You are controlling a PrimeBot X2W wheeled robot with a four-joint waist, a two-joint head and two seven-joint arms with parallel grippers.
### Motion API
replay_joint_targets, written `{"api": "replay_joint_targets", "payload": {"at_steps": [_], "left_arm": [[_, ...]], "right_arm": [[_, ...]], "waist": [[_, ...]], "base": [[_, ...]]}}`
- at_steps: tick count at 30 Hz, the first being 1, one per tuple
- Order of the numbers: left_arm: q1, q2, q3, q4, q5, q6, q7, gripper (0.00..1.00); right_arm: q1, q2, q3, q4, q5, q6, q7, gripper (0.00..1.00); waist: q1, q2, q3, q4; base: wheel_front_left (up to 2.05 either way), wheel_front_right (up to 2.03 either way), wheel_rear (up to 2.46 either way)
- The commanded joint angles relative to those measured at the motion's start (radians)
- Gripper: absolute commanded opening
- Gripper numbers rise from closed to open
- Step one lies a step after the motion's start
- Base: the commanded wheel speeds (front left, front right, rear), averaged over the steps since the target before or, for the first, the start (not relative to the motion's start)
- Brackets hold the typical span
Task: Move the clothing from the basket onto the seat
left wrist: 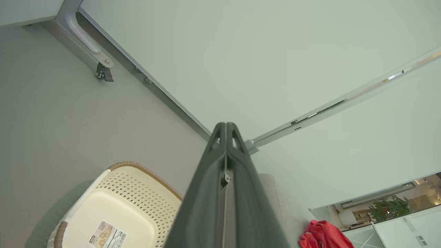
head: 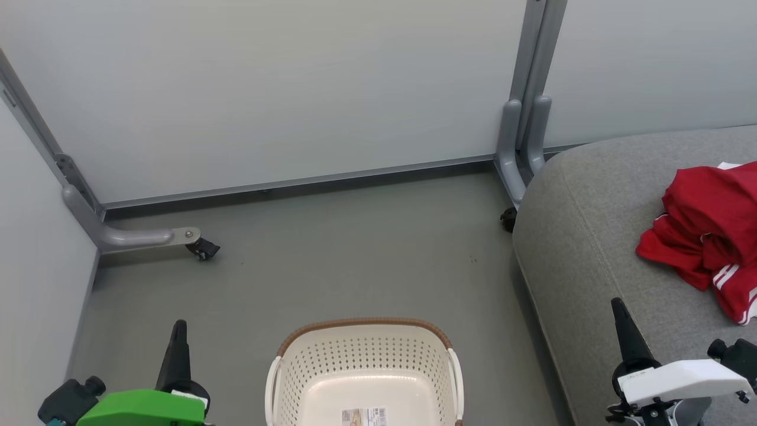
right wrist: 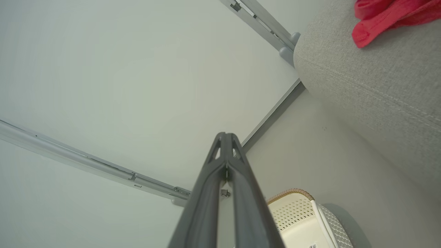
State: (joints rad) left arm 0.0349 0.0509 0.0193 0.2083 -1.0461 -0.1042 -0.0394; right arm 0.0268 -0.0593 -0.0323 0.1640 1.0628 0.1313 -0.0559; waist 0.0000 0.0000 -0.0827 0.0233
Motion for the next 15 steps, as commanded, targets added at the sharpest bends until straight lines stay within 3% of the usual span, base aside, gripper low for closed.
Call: {"api": "replay_joint_targets", "payload": {"at_steps": [1,15], "left_arm": [[-0.032,0.006,0.007,-0.005,-0.026,-0.004,0.005,0.00],[-0.064,0.006,0.030,0.005,-0.169,-0.011,0.044,0.00]], "right_arm": [[-0.028,-0.009,-0.006,-0.003,0.029,0.000,0.007,0.00],[-0.057,-0.009,-0.020,0.018,0.169,0.000,0.046,0.00]], "waist": [[0.0000,0.0000,0.002,-0.001],[0.0000,0.0000,0.019,-0.005]], "base": [[0.00,0.00,0.00],[0.00,0.00,0.00]]}}
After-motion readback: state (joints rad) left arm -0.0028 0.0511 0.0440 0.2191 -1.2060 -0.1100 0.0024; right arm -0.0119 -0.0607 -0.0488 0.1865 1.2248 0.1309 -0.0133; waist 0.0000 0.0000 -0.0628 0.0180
